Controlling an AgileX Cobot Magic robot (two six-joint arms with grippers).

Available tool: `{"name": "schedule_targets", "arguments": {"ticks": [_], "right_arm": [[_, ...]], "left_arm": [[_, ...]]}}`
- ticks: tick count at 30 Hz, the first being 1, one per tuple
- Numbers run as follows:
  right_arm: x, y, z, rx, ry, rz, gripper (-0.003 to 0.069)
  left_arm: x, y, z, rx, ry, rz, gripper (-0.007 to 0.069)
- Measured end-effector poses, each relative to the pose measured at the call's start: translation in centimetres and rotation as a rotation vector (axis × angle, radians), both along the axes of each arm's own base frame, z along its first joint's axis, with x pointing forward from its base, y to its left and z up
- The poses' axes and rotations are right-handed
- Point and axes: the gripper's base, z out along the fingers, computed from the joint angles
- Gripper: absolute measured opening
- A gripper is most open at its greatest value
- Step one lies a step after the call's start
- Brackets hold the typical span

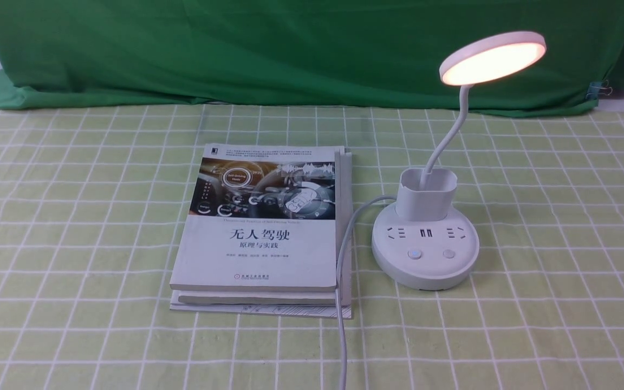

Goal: Turn on the table lamp on the green coffee tablecloth with your hand.

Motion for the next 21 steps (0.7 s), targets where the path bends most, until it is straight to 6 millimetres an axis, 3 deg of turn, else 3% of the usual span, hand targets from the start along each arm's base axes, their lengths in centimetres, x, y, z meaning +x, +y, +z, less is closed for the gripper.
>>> {"name": "schedule_targets", "arguments": {"ticks": [21], "right_arm": [[0.0,0.0,0.0,-0.001,0.0,0.0,0.0135]], "left_arm": [[0.0,0.0,0.0,0.0,0.0,0.0,0.0003]]}}
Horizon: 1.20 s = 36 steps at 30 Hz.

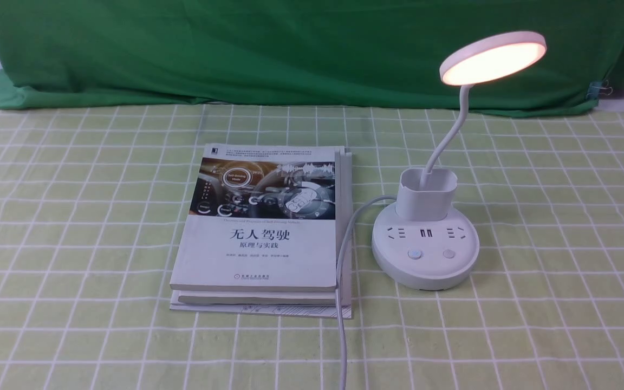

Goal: Turn on the table lamp on the green coffee tablecloth with your hand.

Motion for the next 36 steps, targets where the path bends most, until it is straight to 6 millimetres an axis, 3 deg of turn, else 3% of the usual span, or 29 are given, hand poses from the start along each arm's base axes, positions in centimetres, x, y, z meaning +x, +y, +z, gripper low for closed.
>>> {"name": "schedule_targets", "arguments": {"ticks": [36], "right_arm": [[0.0,0.0,0.0,0.0,0.0,0.0,0.0216]], "left_arm": [[0.0,0.0,0.0,0.0,0.0,0.0,0.0003]]}}
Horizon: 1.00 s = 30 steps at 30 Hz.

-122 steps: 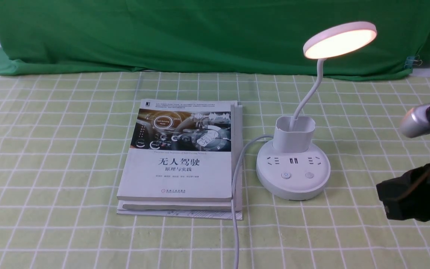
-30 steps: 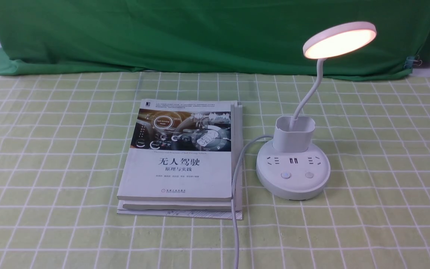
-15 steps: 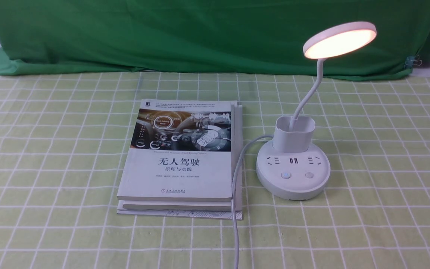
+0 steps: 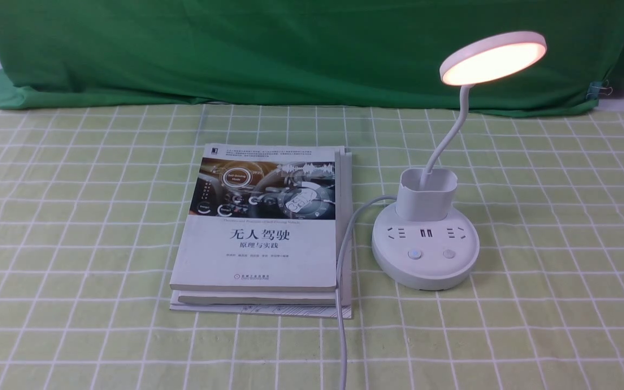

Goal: Turn on the table lamp on the green coffee tablecloth with your hand.

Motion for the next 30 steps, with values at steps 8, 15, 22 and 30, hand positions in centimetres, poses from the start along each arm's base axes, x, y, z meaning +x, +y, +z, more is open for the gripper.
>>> {"name": "schedule_targets", "arguments": {"ticks": [8,15,22,30], "right_arm": [[0.0,0.0,0.0,0.0,0.0,0.0,0.023],[0.0,0.0,0.0,0.0,0.0,0.0,0.0237],[0.0,0.0,0.0,0.0,0.0,0.0,0.0237],[0.0,0.0,0.0,0.0,0.0,0.0,0.0239]], "left_arm": [[0.0,0.0,0.0,0.0,0.0,0.0,0.0003],[0.0,0.0,0.0,0.0,0.0,0.0,0.0003],[0.0,0.0,0.0,0.0,0.0,0.0,0.0003],[0.0,0.0,0.0,0.0,0.0,0.0,0.0003]]}}
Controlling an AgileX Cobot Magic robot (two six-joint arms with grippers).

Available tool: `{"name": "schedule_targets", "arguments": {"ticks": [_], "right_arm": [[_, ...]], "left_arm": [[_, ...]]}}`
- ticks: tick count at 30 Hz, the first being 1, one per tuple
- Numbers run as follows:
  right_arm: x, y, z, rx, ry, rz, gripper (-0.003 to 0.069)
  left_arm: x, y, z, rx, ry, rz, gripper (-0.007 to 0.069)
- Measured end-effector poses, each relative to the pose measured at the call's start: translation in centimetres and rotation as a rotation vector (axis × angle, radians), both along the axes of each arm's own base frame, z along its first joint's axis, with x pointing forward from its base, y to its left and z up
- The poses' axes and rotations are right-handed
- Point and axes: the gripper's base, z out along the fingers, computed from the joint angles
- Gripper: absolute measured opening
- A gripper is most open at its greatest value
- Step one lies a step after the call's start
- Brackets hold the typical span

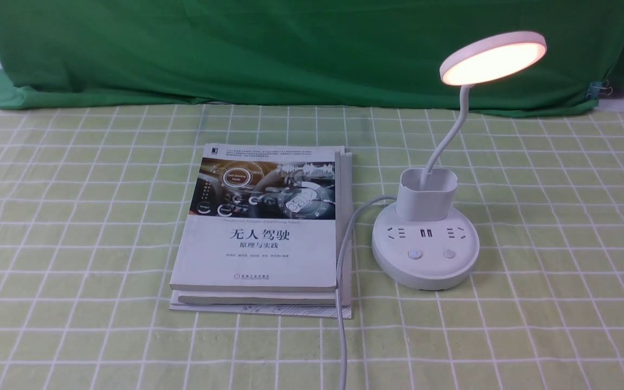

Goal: Turn on the table lamp on the green coffee tablecloth with your hand.

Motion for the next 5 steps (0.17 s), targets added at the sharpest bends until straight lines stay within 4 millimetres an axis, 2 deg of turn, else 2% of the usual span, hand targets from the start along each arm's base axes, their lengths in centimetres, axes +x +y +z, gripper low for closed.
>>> {"name": "schedule_targets", "arguments": {"ticks": [5], "right_arm": [[0.0,0.0,0.0,0.0,0.0,0.0,0.0237]], "left_arm": [[0.0,0.0,0.0,0.0,0.0,0.0,0.0003]]}}
